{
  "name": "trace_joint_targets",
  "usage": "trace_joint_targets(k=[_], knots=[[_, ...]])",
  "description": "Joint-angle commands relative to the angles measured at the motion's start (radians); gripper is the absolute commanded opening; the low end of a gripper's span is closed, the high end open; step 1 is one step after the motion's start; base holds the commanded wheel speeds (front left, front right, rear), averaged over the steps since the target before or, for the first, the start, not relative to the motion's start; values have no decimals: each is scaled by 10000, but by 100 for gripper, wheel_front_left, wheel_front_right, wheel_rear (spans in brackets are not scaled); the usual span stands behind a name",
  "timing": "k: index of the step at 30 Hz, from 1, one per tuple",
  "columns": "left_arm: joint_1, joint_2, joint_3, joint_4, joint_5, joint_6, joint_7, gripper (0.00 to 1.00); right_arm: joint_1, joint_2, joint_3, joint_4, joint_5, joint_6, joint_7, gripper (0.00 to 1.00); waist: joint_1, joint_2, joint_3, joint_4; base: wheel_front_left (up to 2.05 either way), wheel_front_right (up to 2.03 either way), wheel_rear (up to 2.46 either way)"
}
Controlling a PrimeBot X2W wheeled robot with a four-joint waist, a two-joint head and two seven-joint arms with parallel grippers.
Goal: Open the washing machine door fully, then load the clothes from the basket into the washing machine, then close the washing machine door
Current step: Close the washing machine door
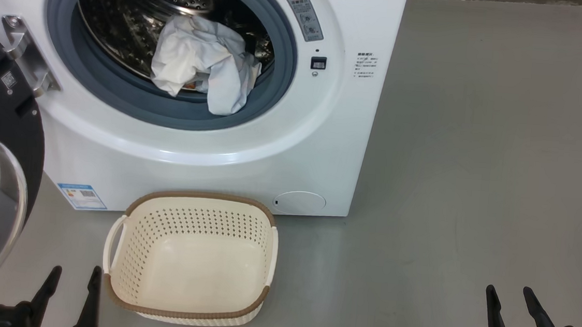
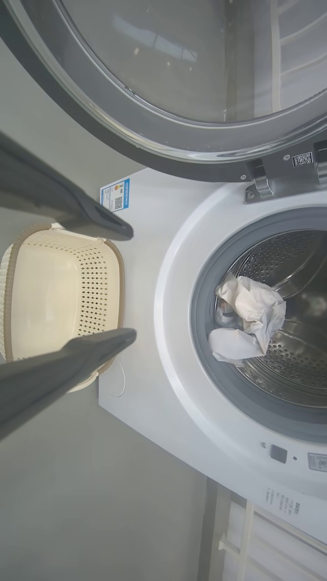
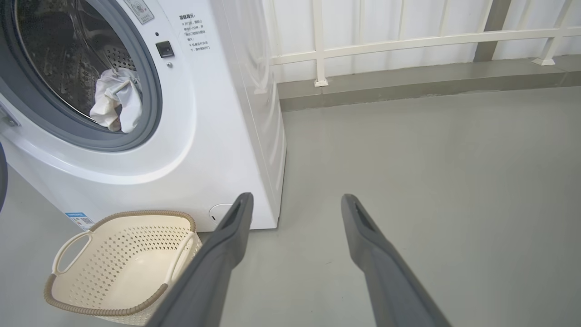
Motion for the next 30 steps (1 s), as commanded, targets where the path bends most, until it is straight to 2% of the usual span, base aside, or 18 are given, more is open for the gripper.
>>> trace_joint_targets(k=[1, 10, 18, 30], knots=[[-266, 177, 350, -197, 137, -25, -63, 100, -7, -93, 226, -267, 37, 16, -119, 100, 0, -1, 6, 42, 0, 0, 0], [-297, 40, 460, -316, 132, -25, -63, 100, -65, -54, 272, -317, -1, 16, -119, 100, 0, -1, 52, 484, 0, 0, 0], [-236, -168, 820, -267, 3, -25, -63, 100, -368, -132, 649, -237, -23, 16, -119, 100, 0, -1, 98, 1527, 0, 0, 0], [-1, -672, 1225, -291, 150, -25, -63, 100, -1026, -326, 1402, 50, 4, 16, -119, 100, 0, -1, 87, 3446, 0, 0, 0]])
